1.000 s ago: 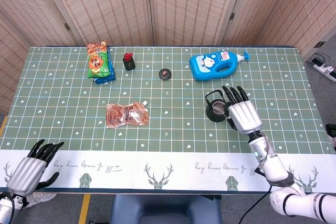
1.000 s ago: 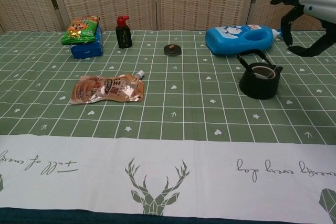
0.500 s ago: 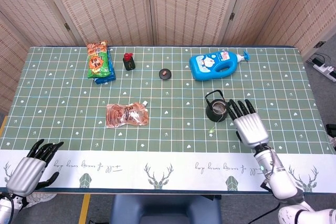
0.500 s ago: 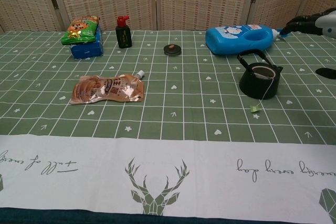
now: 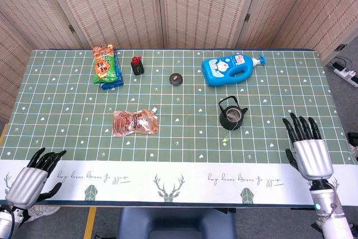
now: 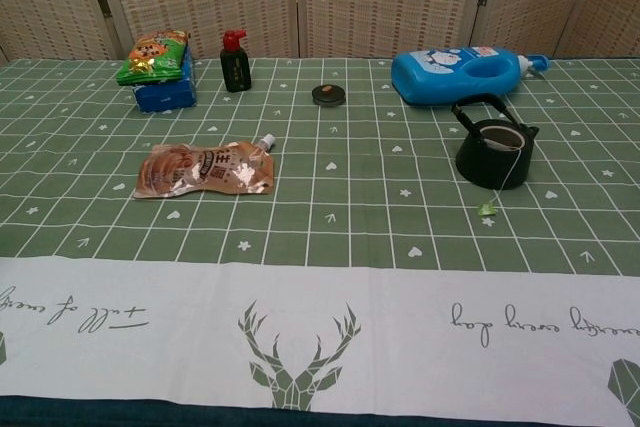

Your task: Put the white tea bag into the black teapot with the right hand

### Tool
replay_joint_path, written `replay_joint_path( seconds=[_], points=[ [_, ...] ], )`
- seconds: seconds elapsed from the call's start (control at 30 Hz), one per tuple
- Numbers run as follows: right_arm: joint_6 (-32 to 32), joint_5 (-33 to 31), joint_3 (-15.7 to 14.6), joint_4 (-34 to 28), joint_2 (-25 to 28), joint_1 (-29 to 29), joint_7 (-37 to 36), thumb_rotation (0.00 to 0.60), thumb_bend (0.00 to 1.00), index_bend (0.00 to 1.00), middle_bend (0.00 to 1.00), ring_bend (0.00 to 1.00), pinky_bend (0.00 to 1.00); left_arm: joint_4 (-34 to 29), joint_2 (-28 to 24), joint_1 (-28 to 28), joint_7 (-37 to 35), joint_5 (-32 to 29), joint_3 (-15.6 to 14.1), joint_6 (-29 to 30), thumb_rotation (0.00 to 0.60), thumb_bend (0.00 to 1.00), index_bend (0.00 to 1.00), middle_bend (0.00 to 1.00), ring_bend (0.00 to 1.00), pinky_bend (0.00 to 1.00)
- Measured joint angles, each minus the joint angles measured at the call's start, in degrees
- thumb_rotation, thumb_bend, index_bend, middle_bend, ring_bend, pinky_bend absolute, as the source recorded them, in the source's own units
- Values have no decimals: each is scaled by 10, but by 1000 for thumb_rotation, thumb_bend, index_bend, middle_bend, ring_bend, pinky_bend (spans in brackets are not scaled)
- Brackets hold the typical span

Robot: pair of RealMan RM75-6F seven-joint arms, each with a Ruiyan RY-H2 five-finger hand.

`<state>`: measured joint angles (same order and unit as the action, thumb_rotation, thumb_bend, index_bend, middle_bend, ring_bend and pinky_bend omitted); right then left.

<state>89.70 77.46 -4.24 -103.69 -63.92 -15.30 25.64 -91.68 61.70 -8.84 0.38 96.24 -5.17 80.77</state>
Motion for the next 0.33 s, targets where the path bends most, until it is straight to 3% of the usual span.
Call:
replay_joint_path(
  seconds=[0.17,0.33],
  points=[
    [43,40,-18,92,-14,63,-109,600,428,0,0,0,0,-1,6,2,12,1,3,7,600,319,0,139,106,19],
    [57,56,-16,109,-14,80,-139,600,428,0,0,0,0,-2,8,8,20,4,3,17,600,319,0,139,106,20]
  ],
)
